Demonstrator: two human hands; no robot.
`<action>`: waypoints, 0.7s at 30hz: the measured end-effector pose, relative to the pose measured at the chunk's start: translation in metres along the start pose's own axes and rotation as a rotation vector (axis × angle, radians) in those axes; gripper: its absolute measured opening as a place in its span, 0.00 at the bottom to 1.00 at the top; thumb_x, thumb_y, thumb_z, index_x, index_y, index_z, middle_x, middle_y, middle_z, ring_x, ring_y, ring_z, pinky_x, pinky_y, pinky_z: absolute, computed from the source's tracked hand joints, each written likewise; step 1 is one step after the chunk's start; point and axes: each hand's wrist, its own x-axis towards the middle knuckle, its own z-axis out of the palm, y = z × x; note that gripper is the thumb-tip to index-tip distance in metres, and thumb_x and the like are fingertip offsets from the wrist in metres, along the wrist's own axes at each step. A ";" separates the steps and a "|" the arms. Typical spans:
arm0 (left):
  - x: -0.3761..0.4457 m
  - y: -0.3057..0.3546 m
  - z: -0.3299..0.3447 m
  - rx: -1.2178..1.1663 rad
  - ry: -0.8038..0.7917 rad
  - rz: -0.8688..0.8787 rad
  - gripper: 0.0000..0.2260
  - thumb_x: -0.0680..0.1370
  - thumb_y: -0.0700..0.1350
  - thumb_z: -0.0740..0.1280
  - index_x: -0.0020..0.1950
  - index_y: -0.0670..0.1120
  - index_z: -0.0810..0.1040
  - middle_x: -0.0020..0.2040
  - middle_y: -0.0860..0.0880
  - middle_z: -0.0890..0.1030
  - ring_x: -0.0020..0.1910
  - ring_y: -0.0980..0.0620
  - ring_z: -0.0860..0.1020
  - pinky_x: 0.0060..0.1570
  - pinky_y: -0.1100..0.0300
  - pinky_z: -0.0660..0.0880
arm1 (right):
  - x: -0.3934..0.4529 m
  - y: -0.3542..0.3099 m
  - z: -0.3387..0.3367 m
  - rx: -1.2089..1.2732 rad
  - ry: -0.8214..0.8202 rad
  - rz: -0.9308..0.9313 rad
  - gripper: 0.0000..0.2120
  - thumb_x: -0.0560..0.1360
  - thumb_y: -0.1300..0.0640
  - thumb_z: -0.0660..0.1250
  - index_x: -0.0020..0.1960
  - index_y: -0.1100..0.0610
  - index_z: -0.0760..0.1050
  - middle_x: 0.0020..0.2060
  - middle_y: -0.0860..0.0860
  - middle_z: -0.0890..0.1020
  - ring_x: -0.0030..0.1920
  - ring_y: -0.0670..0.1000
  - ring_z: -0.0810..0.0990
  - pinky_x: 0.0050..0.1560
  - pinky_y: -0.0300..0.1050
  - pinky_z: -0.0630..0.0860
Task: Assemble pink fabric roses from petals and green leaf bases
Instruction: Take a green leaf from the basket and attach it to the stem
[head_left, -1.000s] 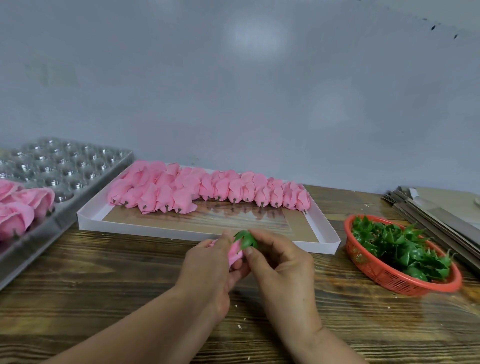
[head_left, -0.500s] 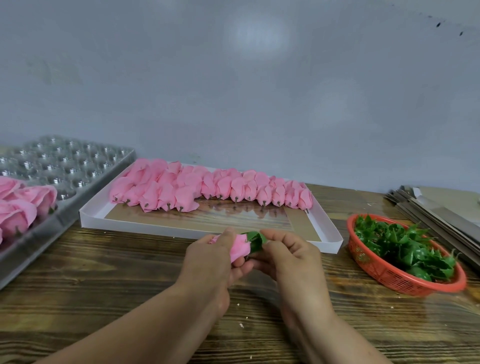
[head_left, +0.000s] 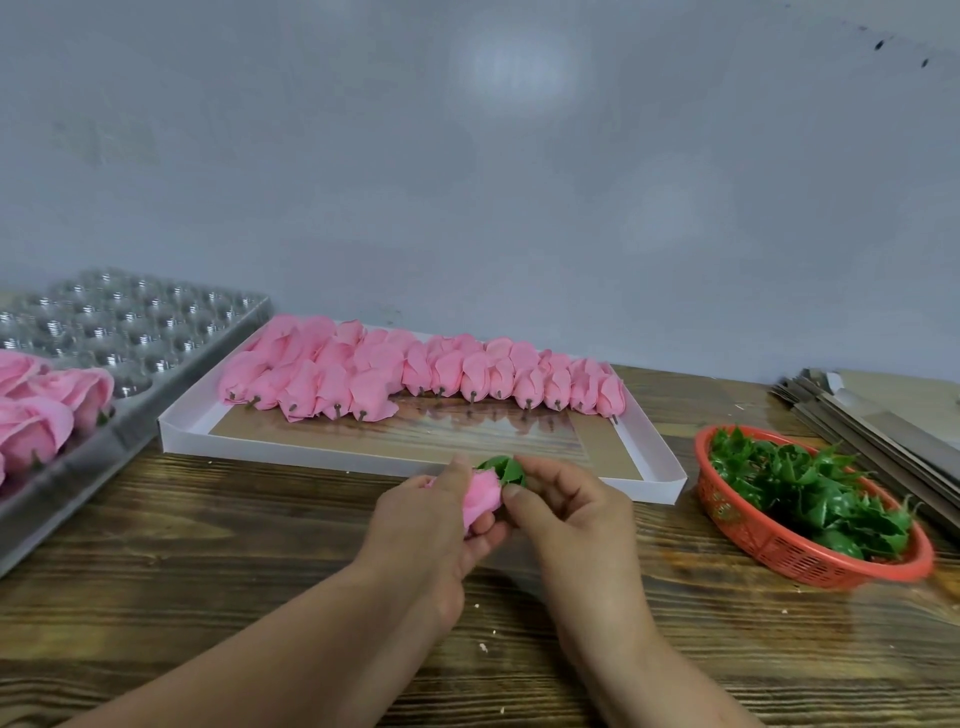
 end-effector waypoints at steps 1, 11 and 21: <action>0.000 0.000 0.000 -0.032 -0.006 -0.021 0.08 0.80 0.41 0.64 0.45 0.37 0.76 0.28 0.44 0.80 0.24 0.53 0.76 0.21 0.63 0.75 | -0.001 0.001 0.000 -0.080 0.008 -0.057 0.16 0.70 0.72 0.67 0.42 0.51 0.80 0.36 0.48 0.85 0.40 0.44 0.83 0.43 0.35 0.77; 0.000 0.000 -0.002 -0.086 0.027 -0.091 0.07 0.80 0.39 0.64 0.46 0.37 0.77 0.32 0.42 0.81 0.23 0.52 0.79 0.20 0.63 0.74 | -0.004 0.004 0.000 -0.338 -0.013 -0.195 0.19 0.69 0.70 0.67 0.42 0.44 0.79 0.39 0.45 0.84 0.42 0.44 0.83 0.50 0.49 0.79; -0.006 0.002 0.002 -0.110 0.009 -0.097 0.08 0.80 0.39 0.63 0.44 0.36 0.76 0.26 0.43 0.80 0.20 0.54 0.78 0.20 0.62 0.74 | -0.002 0.007 0.001 -0.193 0.045 -0.156 0.18 0.69 0.72 0.67 0.39 0.48 0.78 0.37 0.45 0.85 0.41 0.44 0.83 0.45 0.40 0.79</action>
